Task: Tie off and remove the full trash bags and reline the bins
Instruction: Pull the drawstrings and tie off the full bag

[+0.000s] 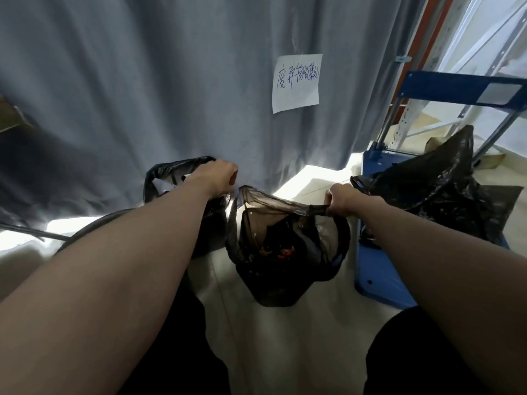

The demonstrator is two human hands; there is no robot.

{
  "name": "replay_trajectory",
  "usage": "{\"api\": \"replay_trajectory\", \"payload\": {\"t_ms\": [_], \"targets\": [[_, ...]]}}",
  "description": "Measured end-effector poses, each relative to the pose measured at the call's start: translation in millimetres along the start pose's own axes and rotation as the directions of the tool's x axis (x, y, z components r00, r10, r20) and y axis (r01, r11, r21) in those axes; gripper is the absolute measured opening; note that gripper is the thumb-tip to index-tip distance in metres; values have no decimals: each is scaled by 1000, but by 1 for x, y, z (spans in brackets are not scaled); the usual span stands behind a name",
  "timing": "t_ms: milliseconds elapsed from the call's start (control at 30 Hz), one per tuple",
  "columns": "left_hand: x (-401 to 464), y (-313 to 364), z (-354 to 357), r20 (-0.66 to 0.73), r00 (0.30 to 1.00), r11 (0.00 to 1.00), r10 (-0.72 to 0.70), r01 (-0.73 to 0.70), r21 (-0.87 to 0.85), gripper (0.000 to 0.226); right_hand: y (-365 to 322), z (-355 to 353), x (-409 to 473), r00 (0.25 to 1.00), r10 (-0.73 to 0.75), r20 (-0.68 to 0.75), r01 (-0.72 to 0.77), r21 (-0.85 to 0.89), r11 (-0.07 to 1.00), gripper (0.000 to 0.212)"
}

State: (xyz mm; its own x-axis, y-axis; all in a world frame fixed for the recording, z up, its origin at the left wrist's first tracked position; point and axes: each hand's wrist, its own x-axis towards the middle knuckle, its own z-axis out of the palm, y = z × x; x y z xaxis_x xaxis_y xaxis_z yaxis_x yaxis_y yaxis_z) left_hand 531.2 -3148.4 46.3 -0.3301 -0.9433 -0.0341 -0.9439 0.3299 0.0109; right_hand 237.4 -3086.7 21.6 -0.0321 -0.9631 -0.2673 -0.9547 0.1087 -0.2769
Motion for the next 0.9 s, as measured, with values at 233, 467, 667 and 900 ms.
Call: {"api": "replay_trajectory", "payload": {"t_ms": [233,467,667,900], "targets": [[-5,1,1,180,970,970,-165,192,-147,72,-14,-15,-6,990,80,118,-94,114,989,16],[-8,19,12,282,935,968,-214,241,-65,36,-39,-9,-3,985,85,151,-97,75,992,23],[1,5,5,302,937,944,-176,247,-216,15,-46,-3,-1,996,89,9,-86,-183,979,23],[2,-20,9,300,950,908,-91,203,-368,13,-81,11,11,992,15,-123,-37,-179,983,46]]}}
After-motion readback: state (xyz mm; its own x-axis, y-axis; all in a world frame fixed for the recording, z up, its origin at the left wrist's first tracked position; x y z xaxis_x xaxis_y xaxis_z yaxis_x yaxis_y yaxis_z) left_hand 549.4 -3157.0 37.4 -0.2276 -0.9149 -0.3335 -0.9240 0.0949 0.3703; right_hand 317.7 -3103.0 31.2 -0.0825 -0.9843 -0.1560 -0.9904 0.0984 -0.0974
